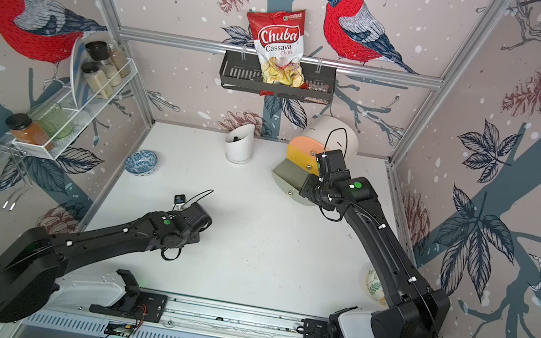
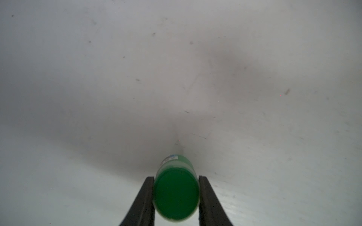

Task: Put the paint cans in the drawer according to color
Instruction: Pick up the paint can at the center of the board, then place the paint can in the drawer.

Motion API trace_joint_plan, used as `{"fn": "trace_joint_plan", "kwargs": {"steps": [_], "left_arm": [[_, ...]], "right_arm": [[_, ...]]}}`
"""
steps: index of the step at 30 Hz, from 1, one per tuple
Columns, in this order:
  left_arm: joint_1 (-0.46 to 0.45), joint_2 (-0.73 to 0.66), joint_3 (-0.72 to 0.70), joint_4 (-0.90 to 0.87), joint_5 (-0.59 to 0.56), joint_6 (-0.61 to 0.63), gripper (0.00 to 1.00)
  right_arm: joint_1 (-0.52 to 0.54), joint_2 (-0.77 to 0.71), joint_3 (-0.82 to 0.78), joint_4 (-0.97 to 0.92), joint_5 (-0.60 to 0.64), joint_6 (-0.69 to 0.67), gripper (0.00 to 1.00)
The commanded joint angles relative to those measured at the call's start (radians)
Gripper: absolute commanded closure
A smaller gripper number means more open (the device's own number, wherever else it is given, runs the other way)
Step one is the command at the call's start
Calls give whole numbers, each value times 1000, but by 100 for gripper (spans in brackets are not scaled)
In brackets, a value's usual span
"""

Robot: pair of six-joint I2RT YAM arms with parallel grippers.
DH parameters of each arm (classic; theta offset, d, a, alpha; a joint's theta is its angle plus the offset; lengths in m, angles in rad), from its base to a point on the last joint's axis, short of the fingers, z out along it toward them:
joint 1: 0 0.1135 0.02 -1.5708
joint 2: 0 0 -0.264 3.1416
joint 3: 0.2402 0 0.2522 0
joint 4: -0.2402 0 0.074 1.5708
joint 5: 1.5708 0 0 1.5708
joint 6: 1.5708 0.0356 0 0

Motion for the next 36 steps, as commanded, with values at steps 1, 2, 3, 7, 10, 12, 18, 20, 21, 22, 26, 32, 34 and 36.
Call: {"fn": "trace_joint_plan", "kwargs": {"steps": [1,2,3,7,10,12,18,20,21,22,26,32,34,36], "left_arm": [[-49,103,97,85,-17,103,82],[-65,147,141,87,-27,115,82],[-75,183,177,93,-29,126,82],[-93,305,315,129,4,203,83],[-99,376,416,127,14,258,83],[-99,416,480,121,17,295,83],[-99,540,711,104,23,413,82],[-97,589,798,100,27,445,81],[-97,610,835,99,26,460,81],[-97,636,878,97,23,475,81],[-93,749,1064,89,20,521,80],[-85,900,1294,67,29,572,81],[-83,933,1337,68,31,583,81],[-80,957,1367,67,31,587,81]], "right_arm": [[-19,-27,-32,23,-19,-18,42],[-28,-39,-47,27,-25,-19,42],[-37,-49,-56,30,-30,-21,42],[-86,-90,-101,32,-40,-33,42],[-129,-119,-137,39,-53,-44,42],[-151,-126,-165,55,-63,-49,42],[-217,-179,-257,98,-89,-62,42],[-237,-185,-280,103,-96,-69,42],[-241,-189,-289,105,-97,-72,42],[-249,-194,-298,109,-100,-74,42],[-273,-207,-319,121,-113,-83,42],[-291,-216,-332,116,-119,-95,42],[-297,-225,-338,117,-121,-94,42],[-299,-231,-343,119,-123,-96,42]]}}
